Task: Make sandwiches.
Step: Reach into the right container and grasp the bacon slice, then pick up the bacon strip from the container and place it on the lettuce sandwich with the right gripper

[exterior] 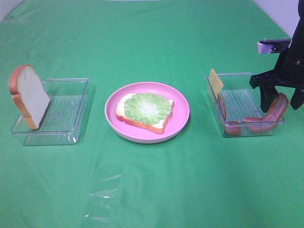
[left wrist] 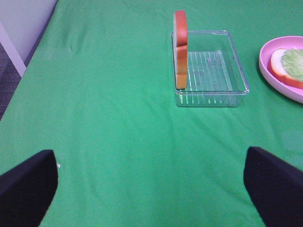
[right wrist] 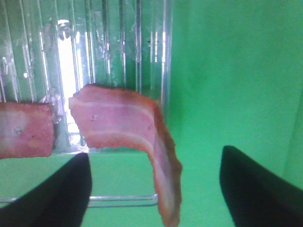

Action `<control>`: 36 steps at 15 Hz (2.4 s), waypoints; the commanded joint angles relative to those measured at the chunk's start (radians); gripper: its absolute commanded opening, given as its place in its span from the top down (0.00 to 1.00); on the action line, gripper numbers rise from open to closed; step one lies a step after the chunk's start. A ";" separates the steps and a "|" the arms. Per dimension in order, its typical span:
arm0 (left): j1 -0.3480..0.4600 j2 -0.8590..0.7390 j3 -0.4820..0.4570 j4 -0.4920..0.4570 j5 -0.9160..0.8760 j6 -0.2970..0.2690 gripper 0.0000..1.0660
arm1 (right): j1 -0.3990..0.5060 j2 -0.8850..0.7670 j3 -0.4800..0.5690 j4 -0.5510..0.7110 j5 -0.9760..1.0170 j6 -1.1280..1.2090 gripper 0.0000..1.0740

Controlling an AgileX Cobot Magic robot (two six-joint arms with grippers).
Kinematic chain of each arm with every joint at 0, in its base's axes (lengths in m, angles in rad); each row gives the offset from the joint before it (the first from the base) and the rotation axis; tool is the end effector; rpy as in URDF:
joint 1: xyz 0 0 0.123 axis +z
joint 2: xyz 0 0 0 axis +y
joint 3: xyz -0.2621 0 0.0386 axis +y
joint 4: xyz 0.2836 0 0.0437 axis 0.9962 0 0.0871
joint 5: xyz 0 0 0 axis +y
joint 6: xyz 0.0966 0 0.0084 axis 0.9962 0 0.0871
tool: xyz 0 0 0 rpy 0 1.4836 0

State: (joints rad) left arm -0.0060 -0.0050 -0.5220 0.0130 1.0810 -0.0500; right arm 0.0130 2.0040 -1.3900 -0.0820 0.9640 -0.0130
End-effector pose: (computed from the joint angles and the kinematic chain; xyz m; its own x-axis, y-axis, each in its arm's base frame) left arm 0.0474 0.0008 0.2970 -0.4494 -0.0412 -0.8924 -0.0240 0.9991 -0.0340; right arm 0.4099 -0.0012 0.1206 -0.9944 -0.0726 -0.0773 -0.0671 0.9952 -0.0718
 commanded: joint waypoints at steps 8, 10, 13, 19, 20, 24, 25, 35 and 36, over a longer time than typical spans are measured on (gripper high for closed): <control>0.003 -0.004 0.004 -0.004 -0.005 0.002 0.06 | -0.003 0.004 0.008 -0.048 -0.029 0.067 1.00; 0.003 -0.004 0.004 -0.004 -0.005 0.002 0.06 | 0.001 -0.005 0.006 -0.048 -0.017 0.067 1.00; 0.003 -0.004 0.004 -0.004 -0.005 0.002 0.06 | 0.015 -0.051 0.001 -0.038 0.002 0.065 1.00; 0.003 -0.004 0.004 -0.004 -0.005 0.002 0.06 | 0.027 -0.254 -0.005 0.032 0.018 0.013 1.00; 0.003 -0.004 0.004 -0.004 -0.005 0.002 0.06 | 0.027 -0.306 -0.048 0.062 0.031 0.013 1.00; 0.003 -0.004 0.004 -0.004 -0.005 0.002 0.06 | 0.027 -0.349 -0.160 0.267 0.047 -0.033 1.00; 0.003 -0.004 0.004 -0.004 -0.005 0.002 0.06 | 0.027 -0.349 -0.166 0.347 0.042 -0.071 1.00; 0.003 -0.004 0.004 -0.004 -0.005 0.002 0.06 | 0.403 -0.193 -0.166 0.532 -0.094 -0.163 1.00; 0.003 -0.004 0.004 -0.004 -0.005 0.002 0.06 | 0.447 -0.157 -0.166 0.532 -0.119 -0.163 1.00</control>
State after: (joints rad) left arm -0.0060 -0.0050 -0.5220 0.0130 1.0810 -0.0500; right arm 0.4520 1.8430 -1.5510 0.4420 0.8580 -0.1670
